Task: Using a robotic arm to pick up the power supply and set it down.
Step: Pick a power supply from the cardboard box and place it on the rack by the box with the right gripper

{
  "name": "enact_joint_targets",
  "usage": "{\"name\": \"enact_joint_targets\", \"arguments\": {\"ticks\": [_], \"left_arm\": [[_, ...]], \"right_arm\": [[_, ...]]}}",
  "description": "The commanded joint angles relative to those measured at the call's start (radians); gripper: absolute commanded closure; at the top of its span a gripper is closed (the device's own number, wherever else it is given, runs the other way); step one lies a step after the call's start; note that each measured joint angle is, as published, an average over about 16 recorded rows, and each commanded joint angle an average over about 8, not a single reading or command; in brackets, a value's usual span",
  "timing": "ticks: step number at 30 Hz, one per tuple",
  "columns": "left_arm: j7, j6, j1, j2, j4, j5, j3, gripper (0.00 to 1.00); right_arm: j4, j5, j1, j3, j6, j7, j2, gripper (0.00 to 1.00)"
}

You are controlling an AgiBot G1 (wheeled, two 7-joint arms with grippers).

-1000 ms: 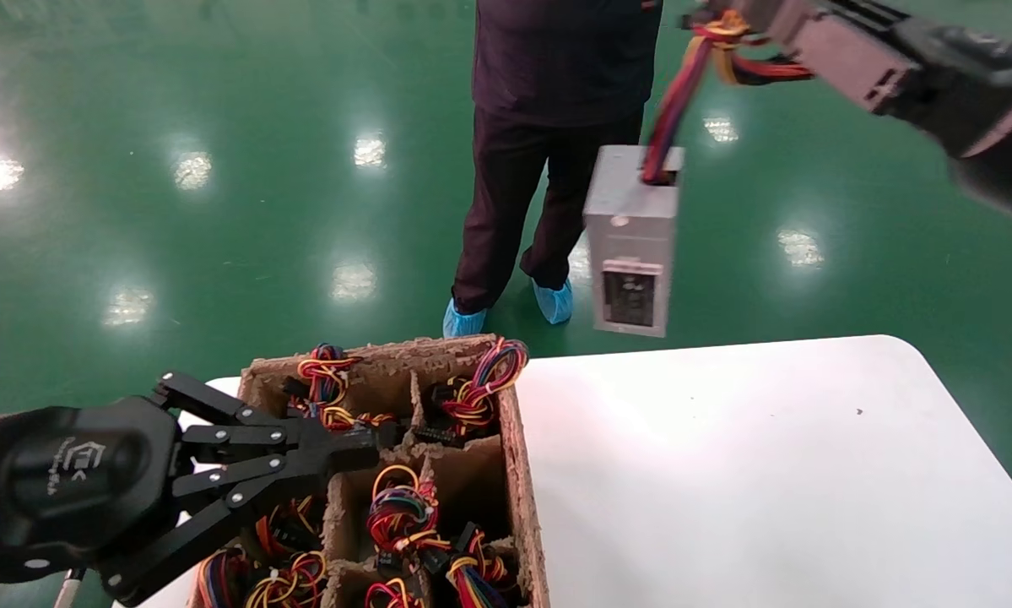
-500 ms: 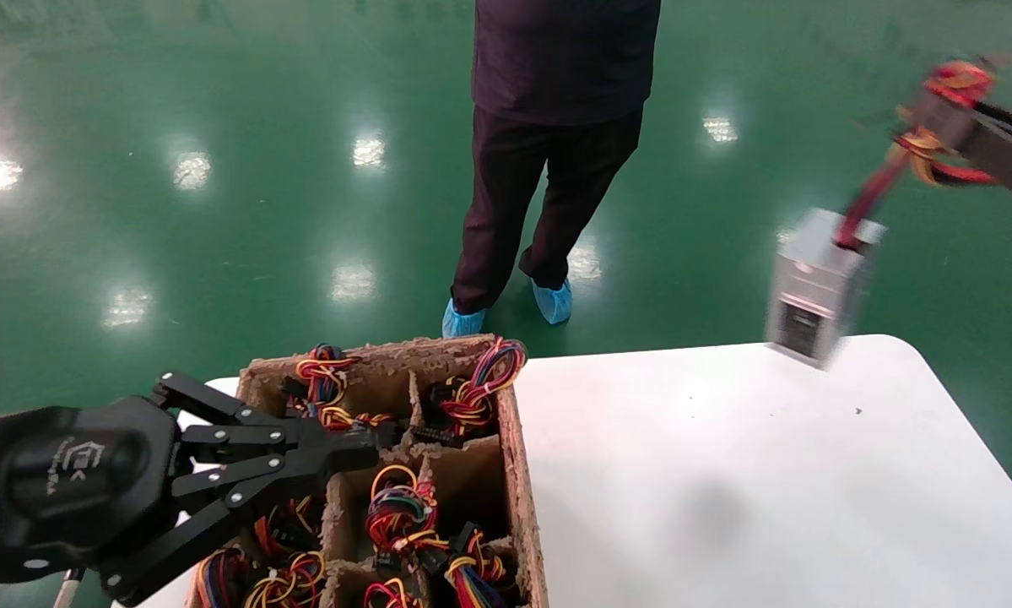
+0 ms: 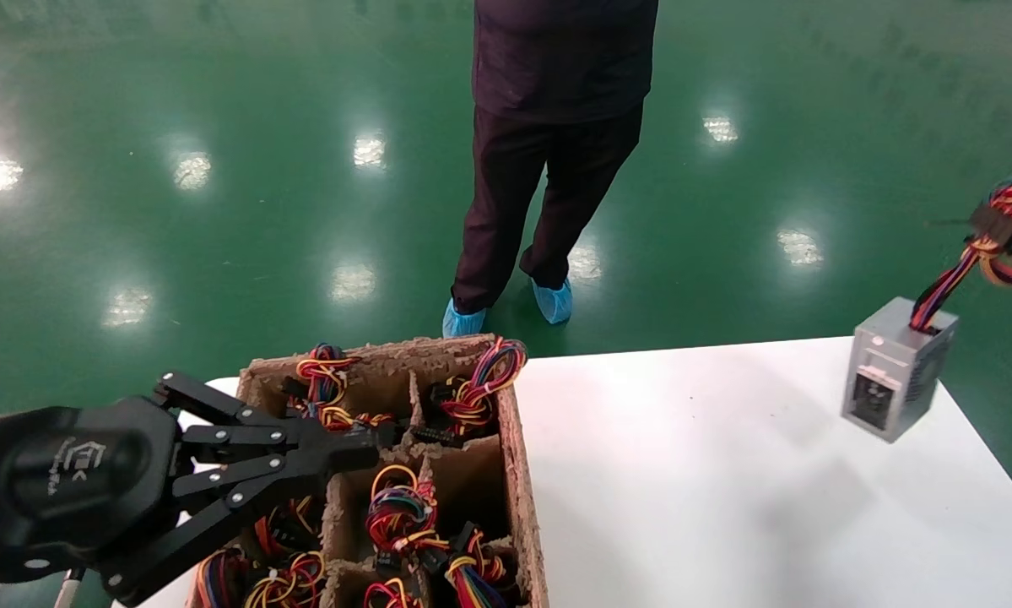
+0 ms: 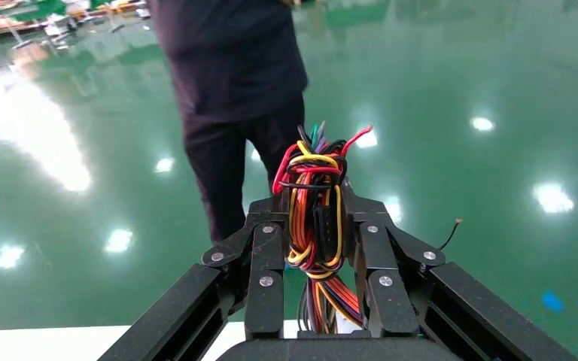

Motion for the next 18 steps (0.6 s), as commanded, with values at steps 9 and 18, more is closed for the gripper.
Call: {"name": "enact_joint_targets", "arguments": {"ticks": [9, 18], "left_arm": [[0.0, 0.0, 0.0, 0.0, 0.0, 0.0, 0.0, 1.0], [0.0, 0.0, 0.0, 0.0, 0.0, 0.0, 0.0, 1.0]], "right_arm": [[-0.099, -0.051, 0.061, -0.052, 0.089, 0.013, -0.087, 1.0], [-0.218, -0.077, 0.15, -0.074, 0.148, -0.012, -0.186, 1.0]]}}
